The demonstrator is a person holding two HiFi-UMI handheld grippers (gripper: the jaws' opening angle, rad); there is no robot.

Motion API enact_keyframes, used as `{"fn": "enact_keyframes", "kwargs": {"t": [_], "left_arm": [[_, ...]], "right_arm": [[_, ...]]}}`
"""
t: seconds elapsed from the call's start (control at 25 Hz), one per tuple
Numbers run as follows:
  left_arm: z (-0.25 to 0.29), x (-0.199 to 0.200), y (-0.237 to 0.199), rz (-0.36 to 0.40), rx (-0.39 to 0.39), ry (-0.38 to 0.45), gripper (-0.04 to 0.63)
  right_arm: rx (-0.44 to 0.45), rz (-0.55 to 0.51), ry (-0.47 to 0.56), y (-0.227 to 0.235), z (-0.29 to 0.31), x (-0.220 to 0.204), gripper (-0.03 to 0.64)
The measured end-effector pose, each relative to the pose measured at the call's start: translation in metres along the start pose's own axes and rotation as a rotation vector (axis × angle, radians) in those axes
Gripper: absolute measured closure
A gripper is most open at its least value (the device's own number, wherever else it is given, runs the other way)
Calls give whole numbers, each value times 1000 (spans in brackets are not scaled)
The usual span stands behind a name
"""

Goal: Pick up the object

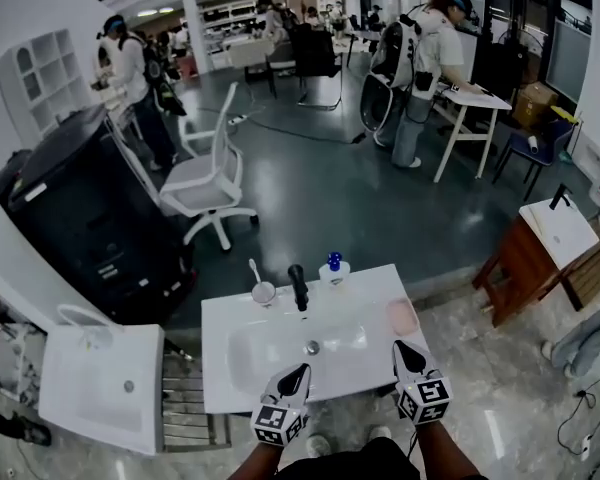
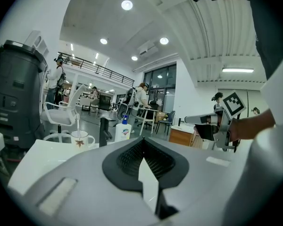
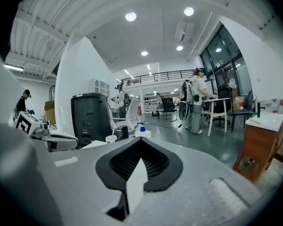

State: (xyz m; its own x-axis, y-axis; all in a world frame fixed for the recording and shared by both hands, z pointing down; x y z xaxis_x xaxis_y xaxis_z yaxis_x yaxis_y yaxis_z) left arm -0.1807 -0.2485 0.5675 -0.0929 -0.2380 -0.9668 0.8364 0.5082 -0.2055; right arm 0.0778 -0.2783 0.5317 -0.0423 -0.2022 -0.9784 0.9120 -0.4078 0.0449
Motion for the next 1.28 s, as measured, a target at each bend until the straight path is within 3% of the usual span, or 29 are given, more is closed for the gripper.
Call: {"fn": "enact_keyframes", "kwargs": {"t": [0.92, 1.28], "left_arm": [[82, -6, 20, -27, 63, -75, 578], [93, -11, 20, -60, 85, -90, 578]], "right_arm": [[17, -70, -280, 94, 31, -68, 612], [27, -54, -409, 110, 56, -107, 356]]}}
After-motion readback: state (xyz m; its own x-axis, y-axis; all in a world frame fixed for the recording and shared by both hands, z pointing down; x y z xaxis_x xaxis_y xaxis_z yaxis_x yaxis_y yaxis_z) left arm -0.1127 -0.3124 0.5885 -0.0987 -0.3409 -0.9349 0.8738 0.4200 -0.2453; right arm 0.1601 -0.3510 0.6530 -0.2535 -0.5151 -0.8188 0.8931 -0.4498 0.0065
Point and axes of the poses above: the fingertips, and each gripper's own axes: z forward along the fingers, y to its right, x out of its top, the point moved 6 cm from there along -z, backward along the fingers, and after that the axes turned 3 degrees about -z, right-handed, at the moved point
